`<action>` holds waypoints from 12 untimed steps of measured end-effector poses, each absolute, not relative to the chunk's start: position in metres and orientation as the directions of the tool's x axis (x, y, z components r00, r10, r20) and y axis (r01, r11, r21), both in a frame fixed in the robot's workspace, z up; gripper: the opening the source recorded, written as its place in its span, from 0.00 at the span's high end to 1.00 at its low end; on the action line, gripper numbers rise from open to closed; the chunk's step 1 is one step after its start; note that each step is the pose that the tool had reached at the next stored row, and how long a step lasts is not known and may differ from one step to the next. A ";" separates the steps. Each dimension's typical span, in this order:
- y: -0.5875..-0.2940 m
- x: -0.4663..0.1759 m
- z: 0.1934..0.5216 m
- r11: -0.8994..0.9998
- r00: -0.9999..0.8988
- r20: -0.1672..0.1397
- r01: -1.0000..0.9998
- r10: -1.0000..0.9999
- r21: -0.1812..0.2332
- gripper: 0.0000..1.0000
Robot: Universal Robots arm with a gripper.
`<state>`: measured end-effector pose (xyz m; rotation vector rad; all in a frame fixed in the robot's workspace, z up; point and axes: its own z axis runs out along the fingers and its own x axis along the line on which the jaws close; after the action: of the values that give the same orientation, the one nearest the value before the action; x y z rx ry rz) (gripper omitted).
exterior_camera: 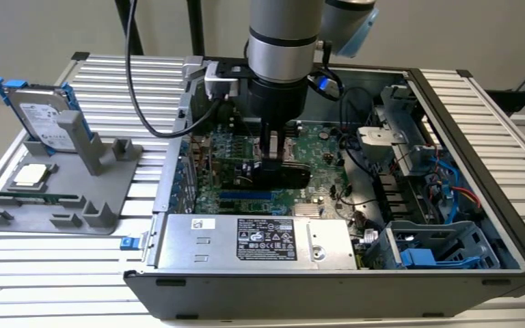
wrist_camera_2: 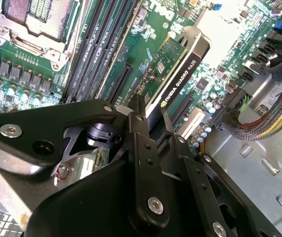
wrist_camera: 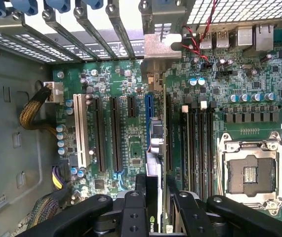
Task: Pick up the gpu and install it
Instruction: 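Insert the gpu into the slot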
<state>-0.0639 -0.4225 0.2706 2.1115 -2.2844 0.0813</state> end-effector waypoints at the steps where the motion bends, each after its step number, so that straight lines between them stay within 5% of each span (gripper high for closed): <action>1: -0.424 -0.064 0.271 0.078 -0.079 0.058 -0.997 -0.995 -0.018 1.00; 12: -0.431 -0.073 0.271 0.078 -0.079 0.058 -0.997 -0.995 -0.018 1.00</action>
<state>-0.0733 -0.4307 0.2706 2.1115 -2.2841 0.0814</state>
